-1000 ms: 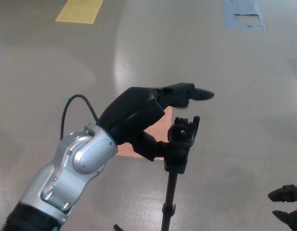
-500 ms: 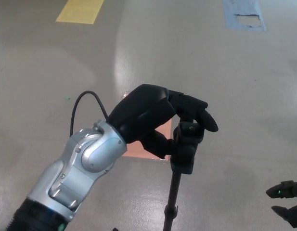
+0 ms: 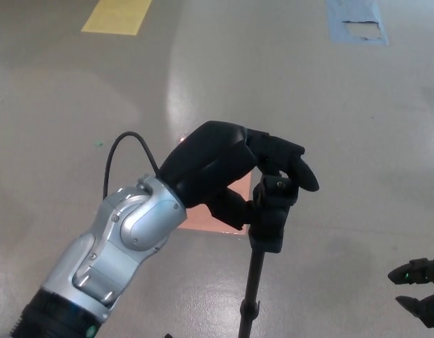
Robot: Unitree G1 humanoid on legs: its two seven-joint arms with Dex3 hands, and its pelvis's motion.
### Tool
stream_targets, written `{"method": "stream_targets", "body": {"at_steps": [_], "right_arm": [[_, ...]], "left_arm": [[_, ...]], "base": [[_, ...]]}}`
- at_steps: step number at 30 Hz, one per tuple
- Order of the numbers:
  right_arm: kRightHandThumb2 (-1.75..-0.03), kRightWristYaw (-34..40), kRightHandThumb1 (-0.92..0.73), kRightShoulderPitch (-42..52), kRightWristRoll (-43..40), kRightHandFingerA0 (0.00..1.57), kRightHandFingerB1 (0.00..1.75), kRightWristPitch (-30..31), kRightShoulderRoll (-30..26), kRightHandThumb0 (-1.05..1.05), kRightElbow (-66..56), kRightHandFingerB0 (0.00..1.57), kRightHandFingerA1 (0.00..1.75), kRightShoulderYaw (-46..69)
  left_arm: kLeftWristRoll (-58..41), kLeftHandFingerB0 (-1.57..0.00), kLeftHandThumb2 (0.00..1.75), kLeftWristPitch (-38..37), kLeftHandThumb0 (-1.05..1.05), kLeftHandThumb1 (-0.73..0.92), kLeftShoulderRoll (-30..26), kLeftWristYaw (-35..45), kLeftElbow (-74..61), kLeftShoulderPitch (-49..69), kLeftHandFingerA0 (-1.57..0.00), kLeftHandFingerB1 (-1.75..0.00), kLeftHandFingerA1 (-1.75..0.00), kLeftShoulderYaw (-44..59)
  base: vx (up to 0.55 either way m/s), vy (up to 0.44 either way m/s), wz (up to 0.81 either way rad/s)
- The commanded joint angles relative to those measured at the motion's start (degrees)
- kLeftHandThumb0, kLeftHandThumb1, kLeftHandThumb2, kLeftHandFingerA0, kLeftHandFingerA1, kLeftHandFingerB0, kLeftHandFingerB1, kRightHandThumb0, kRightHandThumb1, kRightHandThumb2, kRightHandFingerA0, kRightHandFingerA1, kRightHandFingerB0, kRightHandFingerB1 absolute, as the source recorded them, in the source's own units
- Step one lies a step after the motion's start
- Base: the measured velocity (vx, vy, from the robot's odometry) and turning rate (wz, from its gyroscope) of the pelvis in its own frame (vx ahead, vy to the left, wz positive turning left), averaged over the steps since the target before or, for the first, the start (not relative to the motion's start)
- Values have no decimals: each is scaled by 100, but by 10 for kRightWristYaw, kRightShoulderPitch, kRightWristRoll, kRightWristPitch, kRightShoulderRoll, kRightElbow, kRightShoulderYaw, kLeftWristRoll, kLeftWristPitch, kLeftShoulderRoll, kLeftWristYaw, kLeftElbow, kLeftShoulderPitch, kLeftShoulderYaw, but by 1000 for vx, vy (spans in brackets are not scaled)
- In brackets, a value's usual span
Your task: The robot uses its left hand to grab the top of a phone stand kept on the floor and rotates it anti-clockwise
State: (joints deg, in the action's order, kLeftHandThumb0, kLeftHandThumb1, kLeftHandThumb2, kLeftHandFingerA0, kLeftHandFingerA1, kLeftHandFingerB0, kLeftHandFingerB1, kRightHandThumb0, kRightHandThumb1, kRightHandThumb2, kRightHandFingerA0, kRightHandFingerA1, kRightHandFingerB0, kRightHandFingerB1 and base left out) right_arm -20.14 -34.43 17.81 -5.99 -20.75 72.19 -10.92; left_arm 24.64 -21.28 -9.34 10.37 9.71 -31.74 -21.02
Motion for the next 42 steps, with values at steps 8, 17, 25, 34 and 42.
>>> {"method": "stream_targets", "body": {"at_steps": [8, 17, 25, 34, 42], "right_arm": [[-78, -1, -73, -10, 2, 31, 37, 15, -9, -44, 3, 19, 45, -1], [-65, -2, -83, -15, 2, 35, 30, 12, -10, -39, 2, 22, 39, -1], [-65, -5, -82, -20, -3, 33, 30, 20, -9, -39, 3, 21, 39, 4], [-79, -4, -73, -26, 5, 31, 38, 16, -9, -47, 2, 19, 45, -4], [-65, -4, -83, -31, 3, 33, 30, 17, -9, -39, 2, 22, 39, -2]], "left_arm": [[-256, -94, 62, 191, -24, 72, 85, 116, -28, 30, -105, -61, -67, 75], [-368, -91, 61, 353, -26, 72, 142, 125, -68, 27, -101, -60, -80, 136], [-371, -91, 61, 383, -24, 71, 150, 128, -75, 24, -101, -61, -79, 149], [-383, -92, 61, 424, -22, 69, 158, 125, -87, 19, -102, -61, -77, 167], [-402, -91, 61, 484, -22, 70, 172, 114, -105, 12, -103, -61, -78, 189]], "base": [[0, 0, 0], [0, 0, 0], [0, 0, 0], [0, 0, 0], [0, 0, 0]]}}
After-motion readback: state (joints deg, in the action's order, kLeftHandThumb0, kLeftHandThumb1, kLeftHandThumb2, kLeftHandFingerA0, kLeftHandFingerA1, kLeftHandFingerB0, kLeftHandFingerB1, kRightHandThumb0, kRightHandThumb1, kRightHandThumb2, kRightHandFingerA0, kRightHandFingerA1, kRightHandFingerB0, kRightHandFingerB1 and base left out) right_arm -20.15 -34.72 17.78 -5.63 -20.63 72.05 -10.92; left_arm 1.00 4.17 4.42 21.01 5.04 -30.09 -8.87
